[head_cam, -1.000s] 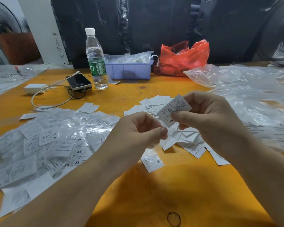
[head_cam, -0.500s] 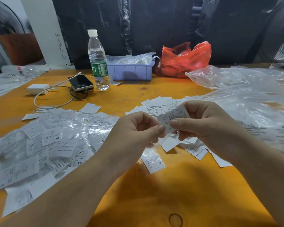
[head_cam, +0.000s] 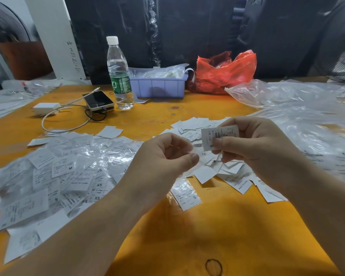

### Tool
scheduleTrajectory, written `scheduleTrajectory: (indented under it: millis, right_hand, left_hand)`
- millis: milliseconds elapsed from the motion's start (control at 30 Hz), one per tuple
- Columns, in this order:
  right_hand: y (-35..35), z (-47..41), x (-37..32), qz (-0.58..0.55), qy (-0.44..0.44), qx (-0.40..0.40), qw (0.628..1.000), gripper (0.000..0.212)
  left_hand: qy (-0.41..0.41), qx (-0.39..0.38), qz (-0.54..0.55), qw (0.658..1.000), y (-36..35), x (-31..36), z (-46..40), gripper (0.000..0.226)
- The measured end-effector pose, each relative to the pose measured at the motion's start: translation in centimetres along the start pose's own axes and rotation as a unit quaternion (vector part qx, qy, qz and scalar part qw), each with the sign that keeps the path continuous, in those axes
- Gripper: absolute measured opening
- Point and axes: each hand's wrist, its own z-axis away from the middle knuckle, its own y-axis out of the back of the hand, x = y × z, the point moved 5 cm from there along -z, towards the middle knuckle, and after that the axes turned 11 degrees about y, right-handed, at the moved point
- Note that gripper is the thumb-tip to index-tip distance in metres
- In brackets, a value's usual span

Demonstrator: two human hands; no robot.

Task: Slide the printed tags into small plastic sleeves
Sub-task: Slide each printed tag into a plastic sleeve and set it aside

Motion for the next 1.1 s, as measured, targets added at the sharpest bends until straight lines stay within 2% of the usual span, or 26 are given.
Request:
scheduleTrajectory:
  millis: [233,700,1100]
  right_hand:
    - [-0.9,0.2,0.1,0.053,0.023,-0.043,0.997,0.008]
    - [-0.5,0.5,-0.8,0.143,0.102,0.004,0.985,0.012]
    - [-0.5,0.5,-0.9,0.152,0.109,0.009,0.982,0.012]
  left_hand:
    - [0.009,-0.005,-0.001,1.0,-0.1,0.0,-0.1,0.016]
    - [0.007,-0.02,0.003,1.0,-0.2,0.0,0.0,0.015]
    - [0.011,-0.023,-0.01,1.0,-0.3,-0.1,0.0,0.019]
